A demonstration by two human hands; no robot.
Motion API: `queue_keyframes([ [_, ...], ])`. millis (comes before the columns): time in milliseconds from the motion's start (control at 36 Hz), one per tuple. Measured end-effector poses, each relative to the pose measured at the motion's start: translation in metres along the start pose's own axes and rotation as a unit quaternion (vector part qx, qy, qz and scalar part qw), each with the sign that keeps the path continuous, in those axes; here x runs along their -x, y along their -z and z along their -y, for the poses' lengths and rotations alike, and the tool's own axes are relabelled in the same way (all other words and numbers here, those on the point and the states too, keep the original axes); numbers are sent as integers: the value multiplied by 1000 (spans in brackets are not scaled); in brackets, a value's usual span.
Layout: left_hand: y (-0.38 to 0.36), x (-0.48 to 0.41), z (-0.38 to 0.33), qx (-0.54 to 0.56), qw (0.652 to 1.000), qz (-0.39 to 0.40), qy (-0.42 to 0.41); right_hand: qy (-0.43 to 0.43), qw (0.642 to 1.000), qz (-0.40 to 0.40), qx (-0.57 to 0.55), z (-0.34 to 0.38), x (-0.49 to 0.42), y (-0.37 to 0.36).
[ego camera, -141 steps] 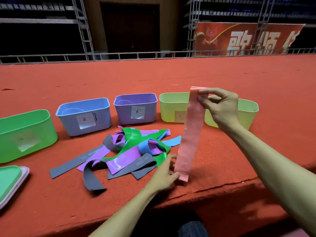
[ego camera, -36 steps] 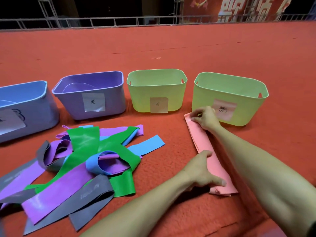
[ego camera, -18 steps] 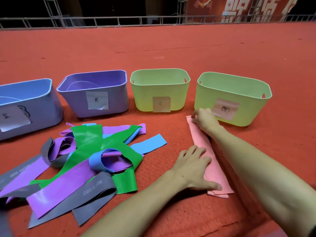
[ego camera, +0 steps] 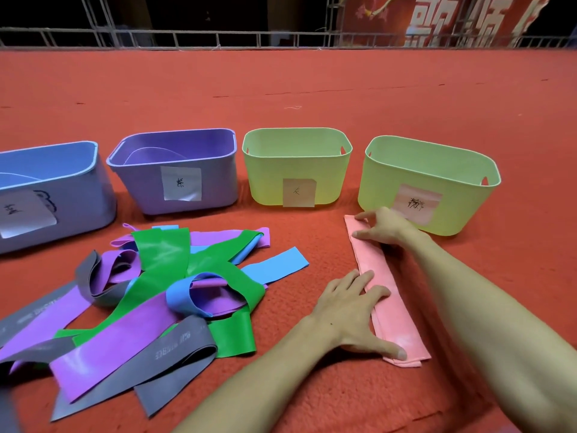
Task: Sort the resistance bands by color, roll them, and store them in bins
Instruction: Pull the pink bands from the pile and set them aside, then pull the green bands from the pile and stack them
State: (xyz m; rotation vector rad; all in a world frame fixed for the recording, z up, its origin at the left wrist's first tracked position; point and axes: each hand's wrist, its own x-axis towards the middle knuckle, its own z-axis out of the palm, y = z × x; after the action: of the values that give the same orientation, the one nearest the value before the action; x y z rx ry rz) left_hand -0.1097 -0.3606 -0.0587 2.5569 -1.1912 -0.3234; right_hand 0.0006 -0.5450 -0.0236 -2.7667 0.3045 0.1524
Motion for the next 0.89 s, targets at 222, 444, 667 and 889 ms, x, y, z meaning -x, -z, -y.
queue_keyframes([
  [222, -5, 0, 2, -2, 1000, -9, 17, -4, 999, 19, 26, -1, -2, 1],
  [444, -5, -1, 2, -13, 1000, -11, 13, -4, 998, 28, 50, -4, -5, 1],
  [667, -1, 11, 1, 6, 1000, -8, -3, -7, 991, 34, 130, 13, 7, 0],
  [889, 35, 57, 24, 70, 998, -3, 1, -28, 972, -120, 202, 42, 45, 3],
])
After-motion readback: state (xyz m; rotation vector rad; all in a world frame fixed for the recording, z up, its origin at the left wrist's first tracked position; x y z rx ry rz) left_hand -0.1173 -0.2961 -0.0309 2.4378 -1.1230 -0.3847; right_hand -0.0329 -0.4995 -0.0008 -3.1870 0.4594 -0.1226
